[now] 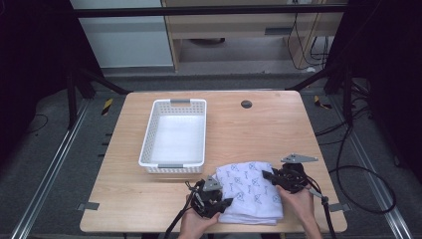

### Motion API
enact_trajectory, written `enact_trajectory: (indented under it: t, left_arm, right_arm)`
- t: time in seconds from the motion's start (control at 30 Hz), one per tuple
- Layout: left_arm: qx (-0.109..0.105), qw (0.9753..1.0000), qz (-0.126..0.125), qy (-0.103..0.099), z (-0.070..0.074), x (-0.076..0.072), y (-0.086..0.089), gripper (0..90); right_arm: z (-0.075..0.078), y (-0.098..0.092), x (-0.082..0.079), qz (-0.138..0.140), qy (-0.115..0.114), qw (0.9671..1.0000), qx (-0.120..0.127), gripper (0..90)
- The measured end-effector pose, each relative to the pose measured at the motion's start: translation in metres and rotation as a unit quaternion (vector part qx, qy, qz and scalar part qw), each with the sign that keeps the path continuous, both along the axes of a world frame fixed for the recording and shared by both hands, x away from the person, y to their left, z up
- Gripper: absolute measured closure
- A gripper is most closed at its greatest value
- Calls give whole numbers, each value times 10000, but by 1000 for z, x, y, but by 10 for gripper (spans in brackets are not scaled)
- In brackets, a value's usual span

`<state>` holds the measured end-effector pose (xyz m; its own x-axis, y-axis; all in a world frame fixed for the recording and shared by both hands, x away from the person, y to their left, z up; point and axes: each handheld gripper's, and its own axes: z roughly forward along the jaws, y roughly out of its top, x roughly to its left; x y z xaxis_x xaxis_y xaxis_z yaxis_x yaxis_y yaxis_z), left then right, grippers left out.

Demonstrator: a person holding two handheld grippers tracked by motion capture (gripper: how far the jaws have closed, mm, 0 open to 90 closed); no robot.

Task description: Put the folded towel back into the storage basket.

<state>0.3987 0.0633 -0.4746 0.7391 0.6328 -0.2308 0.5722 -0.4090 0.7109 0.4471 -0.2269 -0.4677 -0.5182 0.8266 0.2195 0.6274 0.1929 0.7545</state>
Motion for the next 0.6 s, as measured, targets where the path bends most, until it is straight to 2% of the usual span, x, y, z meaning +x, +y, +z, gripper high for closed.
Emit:
enact_trajectory:
  t: [0.1, 0.17, 0.4, 0.6]
  left_arm:
    - [-32, 10000, 8, -91, 8, -2, 5, 720]
    - [-40, 9999, 0, -121, 10, -2, 6, 719]
    - [-30, 9996, -59, -271, 17, -5, 8, 719]
    - [-109, 9990, -86, -425, 27, -8, 7, 718]
  right_arm:
    - [8, 3, -5, 19, -159, 9998, 126, 713]
    - [11, 6, -7, 49, -261, 9996, 117, 713]
    - [22, 6, -12, 39, -405, 9990, 173, 710]
    - [33, 3, -18, 10, -603, 9979, 216, 709]
